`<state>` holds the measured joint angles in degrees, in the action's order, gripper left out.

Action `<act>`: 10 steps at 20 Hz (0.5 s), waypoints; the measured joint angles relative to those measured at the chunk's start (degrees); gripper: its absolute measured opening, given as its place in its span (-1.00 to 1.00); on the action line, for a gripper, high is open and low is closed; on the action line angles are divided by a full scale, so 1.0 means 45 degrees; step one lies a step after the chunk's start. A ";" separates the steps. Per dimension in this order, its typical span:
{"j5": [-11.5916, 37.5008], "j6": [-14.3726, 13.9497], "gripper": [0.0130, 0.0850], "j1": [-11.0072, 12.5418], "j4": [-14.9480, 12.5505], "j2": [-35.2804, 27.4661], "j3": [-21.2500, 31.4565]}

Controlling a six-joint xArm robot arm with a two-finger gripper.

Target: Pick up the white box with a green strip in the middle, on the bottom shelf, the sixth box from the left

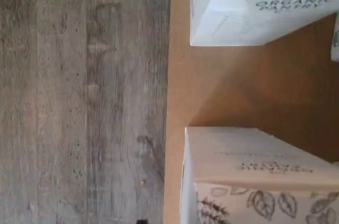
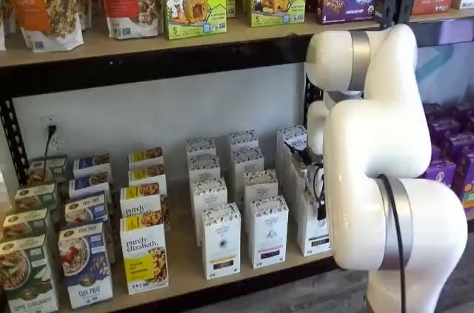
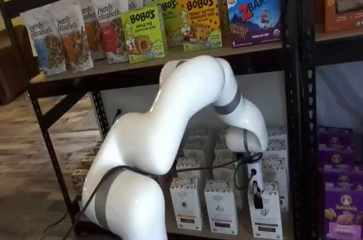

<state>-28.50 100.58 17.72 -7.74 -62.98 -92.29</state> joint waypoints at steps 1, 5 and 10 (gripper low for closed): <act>0.0012 0.0049 0.89 0.0005 0.0051 -0.0005 -0.0006; 0.0036 0.0072 0.56 0.0004 0.0082 -0.0010 -0.0004; 0.0114 -0.0071 0.44 -0.0002 -0.0074 0.0013 0.0088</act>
<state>-27.98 100.26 17.71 -8.07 -62.93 -91.89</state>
